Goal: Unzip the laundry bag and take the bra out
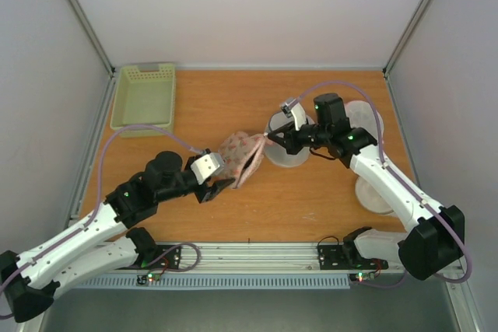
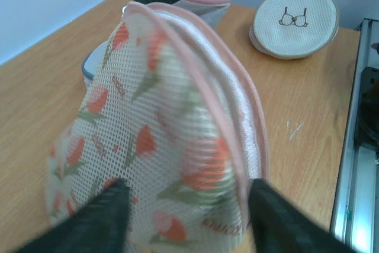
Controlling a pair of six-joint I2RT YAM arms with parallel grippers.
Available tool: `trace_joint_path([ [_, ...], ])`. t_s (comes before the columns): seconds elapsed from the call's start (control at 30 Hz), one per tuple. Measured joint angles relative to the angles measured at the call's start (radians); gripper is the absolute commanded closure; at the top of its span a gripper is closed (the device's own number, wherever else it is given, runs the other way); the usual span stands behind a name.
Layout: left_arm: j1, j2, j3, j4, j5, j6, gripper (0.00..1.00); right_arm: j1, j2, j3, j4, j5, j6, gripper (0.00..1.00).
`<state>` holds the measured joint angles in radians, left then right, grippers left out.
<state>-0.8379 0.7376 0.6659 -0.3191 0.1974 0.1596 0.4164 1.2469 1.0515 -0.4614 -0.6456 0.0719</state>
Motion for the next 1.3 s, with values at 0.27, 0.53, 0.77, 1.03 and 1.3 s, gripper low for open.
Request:
trace_joint_path([
  [0.27,0.000,0.041,0.075,-0.068,0.010,-0.082,0.19,0.109,-0.035,-0.005,0.036,0.086,0.054,0.99],
  [0.53,0.000,0.254,0.263,-0.108,-0.117,-0.307,0.20,0.235,-0.046,-0.004,0.097,0.240,0.183,0.99],
  [0.77,0.000,0.284,0.271,-0.143,-0.151,-0.437,0.19,0.290,-0.045,0.002,0.111,0.327,0.259,0.99],
  [1.03,0.000,0.280,0.271,-0.150,-0.200,-0.437,0.28,0.353,-0.035,0.003,0.143,0.345,0.291,0.99],
  [1.3,0.001,0.201,0.271,-0.162,-0.258,-0.356,0.22,0.361,-0.019,0.010,0.158,0.335,0.291,0.99],
])
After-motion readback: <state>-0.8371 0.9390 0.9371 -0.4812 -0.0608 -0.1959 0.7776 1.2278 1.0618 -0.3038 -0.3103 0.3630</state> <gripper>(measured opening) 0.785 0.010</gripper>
